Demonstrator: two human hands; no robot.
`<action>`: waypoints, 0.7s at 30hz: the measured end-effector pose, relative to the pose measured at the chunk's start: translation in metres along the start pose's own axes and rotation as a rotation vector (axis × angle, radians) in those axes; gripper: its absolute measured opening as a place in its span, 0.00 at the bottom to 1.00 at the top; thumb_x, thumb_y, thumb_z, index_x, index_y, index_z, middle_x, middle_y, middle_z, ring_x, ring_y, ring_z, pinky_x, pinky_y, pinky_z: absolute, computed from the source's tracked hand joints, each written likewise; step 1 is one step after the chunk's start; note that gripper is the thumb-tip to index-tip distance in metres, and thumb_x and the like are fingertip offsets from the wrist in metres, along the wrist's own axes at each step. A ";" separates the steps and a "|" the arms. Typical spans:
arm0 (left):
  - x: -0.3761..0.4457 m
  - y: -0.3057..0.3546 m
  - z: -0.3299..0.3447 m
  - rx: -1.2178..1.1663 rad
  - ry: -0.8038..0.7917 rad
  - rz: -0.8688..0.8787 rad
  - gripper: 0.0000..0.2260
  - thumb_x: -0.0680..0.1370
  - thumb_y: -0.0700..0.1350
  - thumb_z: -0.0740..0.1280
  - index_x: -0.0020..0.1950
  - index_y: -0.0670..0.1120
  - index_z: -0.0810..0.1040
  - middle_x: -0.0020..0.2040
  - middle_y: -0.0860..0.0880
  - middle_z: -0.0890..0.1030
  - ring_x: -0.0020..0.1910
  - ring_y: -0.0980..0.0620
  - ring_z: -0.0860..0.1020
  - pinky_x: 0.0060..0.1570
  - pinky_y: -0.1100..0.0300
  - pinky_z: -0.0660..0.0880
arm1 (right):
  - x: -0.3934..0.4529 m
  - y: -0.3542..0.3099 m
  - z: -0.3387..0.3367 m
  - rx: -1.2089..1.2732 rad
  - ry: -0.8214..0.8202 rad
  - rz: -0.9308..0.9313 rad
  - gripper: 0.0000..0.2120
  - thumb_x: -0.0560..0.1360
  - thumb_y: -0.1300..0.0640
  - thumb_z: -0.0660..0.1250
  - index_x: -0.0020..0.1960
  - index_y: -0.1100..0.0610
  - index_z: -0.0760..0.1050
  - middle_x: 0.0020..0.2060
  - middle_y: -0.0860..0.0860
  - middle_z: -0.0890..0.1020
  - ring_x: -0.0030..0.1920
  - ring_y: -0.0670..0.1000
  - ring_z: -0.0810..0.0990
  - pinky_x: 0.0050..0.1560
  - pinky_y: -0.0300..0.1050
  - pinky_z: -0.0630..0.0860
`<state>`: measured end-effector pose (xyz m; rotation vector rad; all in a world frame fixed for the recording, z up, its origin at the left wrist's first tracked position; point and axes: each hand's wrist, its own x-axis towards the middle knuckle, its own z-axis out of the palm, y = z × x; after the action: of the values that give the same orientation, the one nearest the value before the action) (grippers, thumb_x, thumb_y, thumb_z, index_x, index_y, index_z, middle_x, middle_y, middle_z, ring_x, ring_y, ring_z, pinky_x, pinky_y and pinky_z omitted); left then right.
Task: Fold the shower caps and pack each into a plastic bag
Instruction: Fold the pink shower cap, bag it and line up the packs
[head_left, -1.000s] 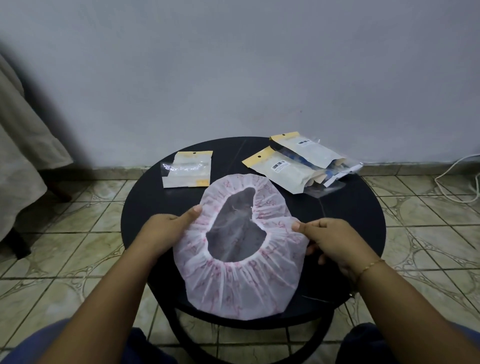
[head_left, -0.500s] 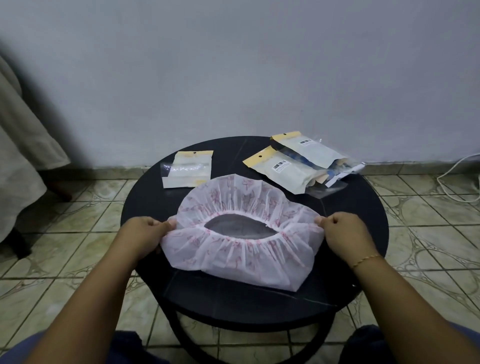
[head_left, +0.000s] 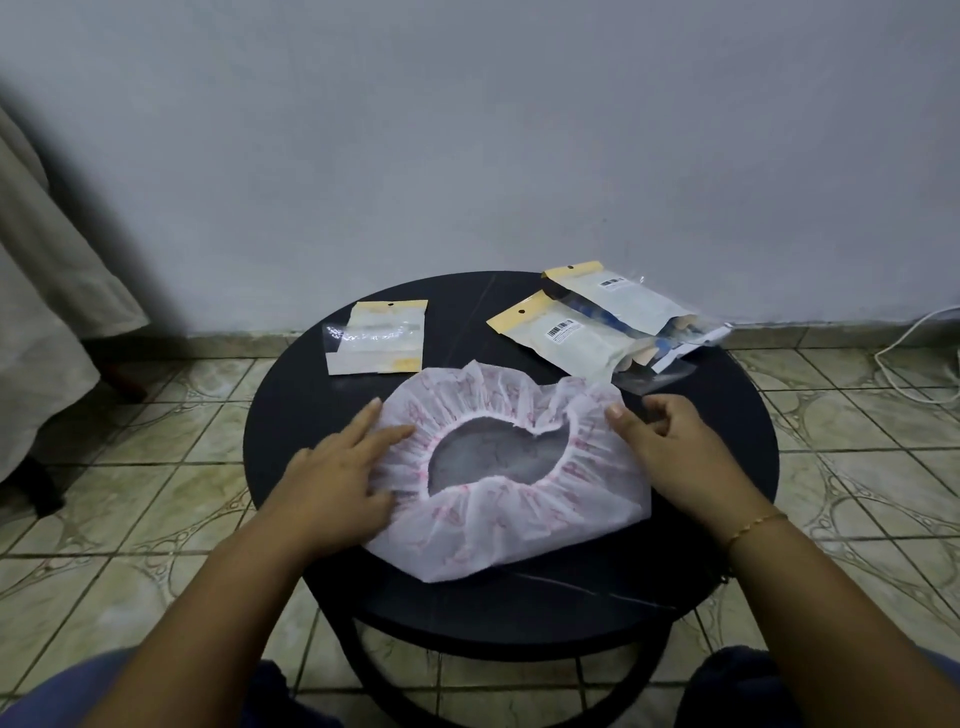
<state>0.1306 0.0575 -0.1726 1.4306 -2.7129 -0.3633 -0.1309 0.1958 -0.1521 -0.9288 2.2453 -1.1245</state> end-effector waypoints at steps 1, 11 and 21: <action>-0.001 0.001 -0.001 0.029 0.018 -0.003 0.29 0.74 0.54 0.61 0.73 0.65 0.54 0.77 0.57 0.49 0.72 0.52 0.60 0.68 0.48 0.58 | 0.000 0.001 -0.002 -0.060 -0.002 0.023 0.34 0.71 0.34 0.62 0.69 0.55 0.64 0.58 0.51 0.76 0.57 0.52 0.75 0.56 0.48 0.71; -0.004 0.009 -0.012 0.216 0.219 -0.112 0.27 0.77 0.65 0.50 0.28 0.51 0.74 0.35 0.55 0.73 0.37 0.55 0.73 0.48 0.56 0.64 | 0.000 0.000 -0.002 0.217 -0.045 0.029 0.30 0.71 0.43 0.68 0.68 0.54 0.66 0.57 0.50 0.76 0.54 0.48 0.76 0.58 0.47 0.72; 0.031 0.016 -0.001 -0.245 0.309 -0.331 0.35 0.69 0.75 0.53 0.59 0.49 0.74 0.55 0.50 0.79 0.52 0.49 0.78 0.44 0.56 0.72 | -0.003 -0.003 -0.013 -0.209 -0.143 0.241 0.31 0.72 0.33 0.58 0.36 0.62 0.76 0.25 0.56 0.78 0.28 0.52 0.76 0.31 0.42 0.68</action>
<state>0.1004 0.0400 -0.1698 1.6976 -2.1149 -0.4300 -0.1358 0.2034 -0.1421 -0.7646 2.3120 -0.7070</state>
